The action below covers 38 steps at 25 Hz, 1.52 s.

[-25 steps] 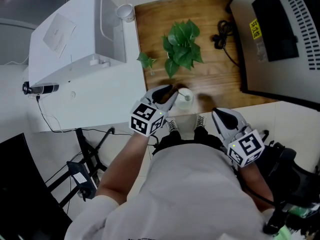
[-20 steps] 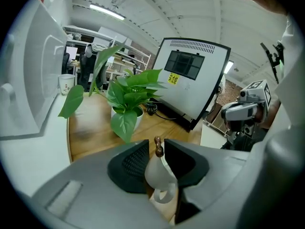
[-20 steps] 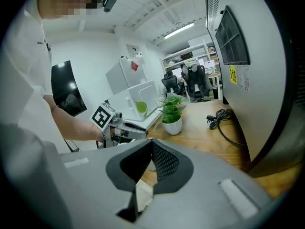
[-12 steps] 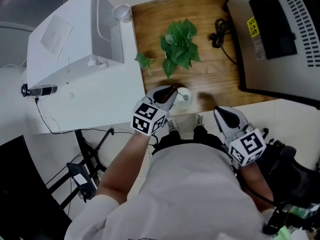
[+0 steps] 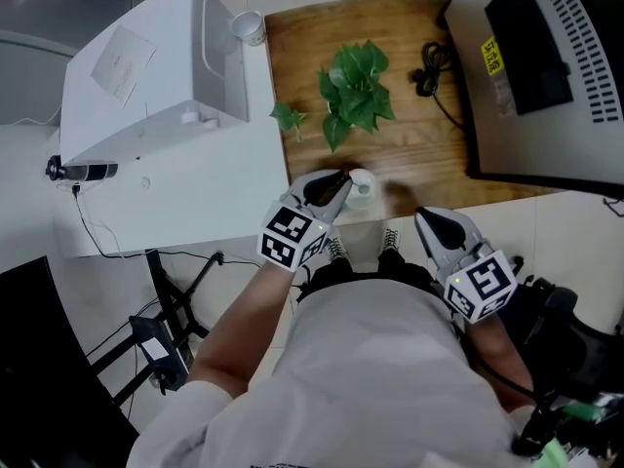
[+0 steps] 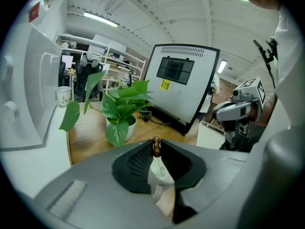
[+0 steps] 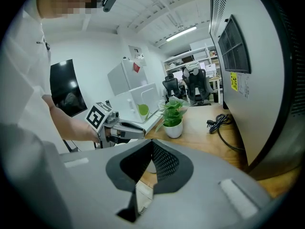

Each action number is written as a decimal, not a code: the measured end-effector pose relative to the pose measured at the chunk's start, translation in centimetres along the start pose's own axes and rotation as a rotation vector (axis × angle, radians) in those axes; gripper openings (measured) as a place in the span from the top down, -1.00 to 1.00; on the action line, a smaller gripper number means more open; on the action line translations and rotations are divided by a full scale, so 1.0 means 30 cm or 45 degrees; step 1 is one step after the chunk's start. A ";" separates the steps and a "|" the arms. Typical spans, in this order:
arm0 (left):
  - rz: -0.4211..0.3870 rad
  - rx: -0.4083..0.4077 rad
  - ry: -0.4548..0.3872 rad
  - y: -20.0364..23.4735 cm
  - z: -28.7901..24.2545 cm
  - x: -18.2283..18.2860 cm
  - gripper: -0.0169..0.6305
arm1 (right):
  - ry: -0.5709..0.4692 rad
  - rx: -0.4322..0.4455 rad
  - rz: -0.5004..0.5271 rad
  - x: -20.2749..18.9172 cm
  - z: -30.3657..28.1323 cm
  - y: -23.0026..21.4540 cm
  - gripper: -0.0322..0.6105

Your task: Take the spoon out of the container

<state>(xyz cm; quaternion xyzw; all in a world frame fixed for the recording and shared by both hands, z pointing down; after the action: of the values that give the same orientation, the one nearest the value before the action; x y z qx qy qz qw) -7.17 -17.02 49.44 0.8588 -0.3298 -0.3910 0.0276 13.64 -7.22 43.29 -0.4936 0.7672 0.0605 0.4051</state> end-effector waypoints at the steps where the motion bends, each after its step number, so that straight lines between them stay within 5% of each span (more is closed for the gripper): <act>1: -0.012 -0.001 -0.014 -0.011 0.014 0.006 0.78 | -0.004 0.000 0.007 0.004 0.001 0.007 0.88; 14: -0.194 -0.020 -0.225 -0.162 0.271 0.048 0.78 | -0.084 -0.031 0.098 0.049 0.024 0.203 0.88; 22: -0.105 -0.003 -0.256 -0.140 0.412 -0.053 0.78 | -0.151 -0.052 -0.005 0.015 0.057 0.321 0.88; 32: -0.153 0.052 -0.328 -0.286 0.515 -0.113 0.78 | -0.186 -0.029 0.017 -0.040 0.162 0.361 0.88; 38: 0.025 0.076 -0.392 -0.427 0.509 -0.164 0.78 | -0.176 0.059 0.089 -0.114 0.273 0.351 0.88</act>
<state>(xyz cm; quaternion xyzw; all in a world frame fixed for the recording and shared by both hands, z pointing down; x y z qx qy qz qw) -13.08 -0.91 38.15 0.7860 -0.3499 -0.5077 -0.0450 10.39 4.57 36.95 -0.4518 0.7553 0.0908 0.4660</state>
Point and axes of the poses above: the fingertips, and each gripper's own axes: z backward along the fingers, y to its left, x out of its top, the point moved 8 cm from there along z, backward along the fingers, and after that the axes turned 14 degrees about y, right-handed, at the moved point
